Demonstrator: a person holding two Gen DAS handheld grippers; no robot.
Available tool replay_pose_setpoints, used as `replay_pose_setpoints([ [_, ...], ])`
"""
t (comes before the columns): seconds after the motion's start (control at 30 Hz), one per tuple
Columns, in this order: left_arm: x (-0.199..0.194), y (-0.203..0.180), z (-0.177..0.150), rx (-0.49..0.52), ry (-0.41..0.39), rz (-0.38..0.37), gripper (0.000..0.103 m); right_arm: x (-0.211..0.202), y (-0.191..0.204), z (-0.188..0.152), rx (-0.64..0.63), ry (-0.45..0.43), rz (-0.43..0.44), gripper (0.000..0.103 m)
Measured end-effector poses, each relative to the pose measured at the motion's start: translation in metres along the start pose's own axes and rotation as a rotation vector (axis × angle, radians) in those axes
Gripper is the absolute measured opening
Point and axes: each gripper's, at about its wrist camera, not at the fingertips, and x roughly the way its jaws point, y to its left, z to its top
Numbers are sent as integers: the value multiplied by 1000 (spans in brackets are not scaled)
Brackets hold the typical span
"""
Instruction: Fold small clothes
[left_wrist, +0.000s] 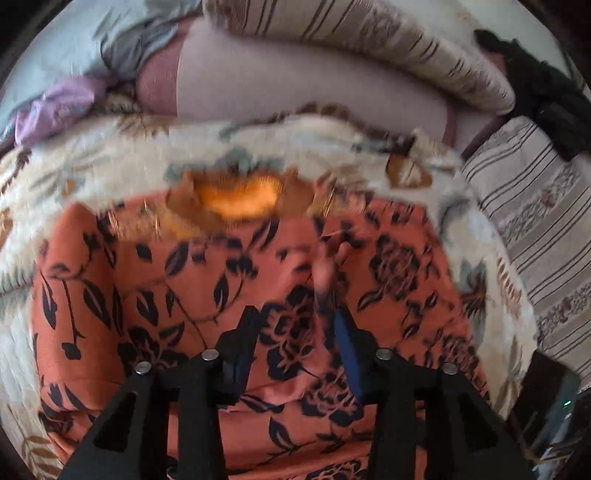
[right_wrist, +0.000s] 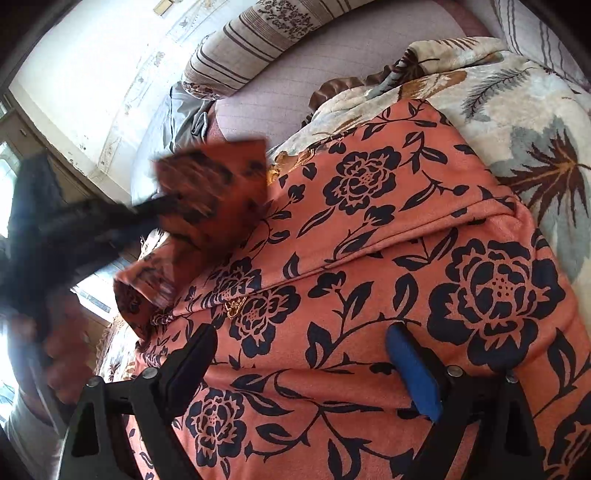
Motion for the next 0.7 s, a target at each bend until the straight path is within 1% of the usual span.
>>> replay_pose_setpoints([
  [0.03, 0, 8, -8, -31, 13, -10, 43, -3, -3, 3, 33, 6, 13, 94],
  [0.07, -10, 17, -14, -58, -8, -39, 43, -7, -7, 6, 73, 8, 30, 94],
  [0.13, -41, 31, -22, -73, -76, -90, 45, -17, -15, 13, 157, -17, 76, 94],
  [0.2, -77, 50, -28, -111, -156, -123, 53, -23, -20, 24, 229, -47, 128, 94],
  [0.23, -94, 61, -34, -129, -197, -136, 64, -23, -20, 31, 247, -54, 149, 94],
  [0.27, -108, 72, -40, -146, -234, -123, 68, -22, -17, 39, 248, -56, 155, 94],
  [0.3, -118, 83, -40, -166, -265, -98, 68, -19, -11, 48, 237, -51, 142, 94],
  [0.33, -125, 95, -44, -186, -291, -71, 68, -15, -2, 56, 217, -38, 107, 94],
  [0.37, -132, 108, -50, -209, -312, -26, 68, -10, 11, 63, 179, -24, 63, 94],
  [0.4, -135, 121, -56, -239, -327, 18, 68, -6, 30, 67, 115, -16, 26, 94],
  [0.47, -136, 150, -69, -312, -332, 66, 68, 5, 71, 66, -37, 15, -58, 94],
  [0.53, -134, 176, -81, -401, -313, 78, 68, 26, 110, 56, -181, 72, -167, 94],
  [0.6, -131, 195, -90, -460, -305, 73, 68, 50, 134, 46, -261, 100, -237, 94],
  [0.67, -130, 203, -98, -480, -301, 78, 68, 80, 139, 44, -293, 140, -339, 93],
  [0.7, -129, 207, -103, -483, -302, 73, 68, 94, 134, 45, -288, 165, -385, 93],
])
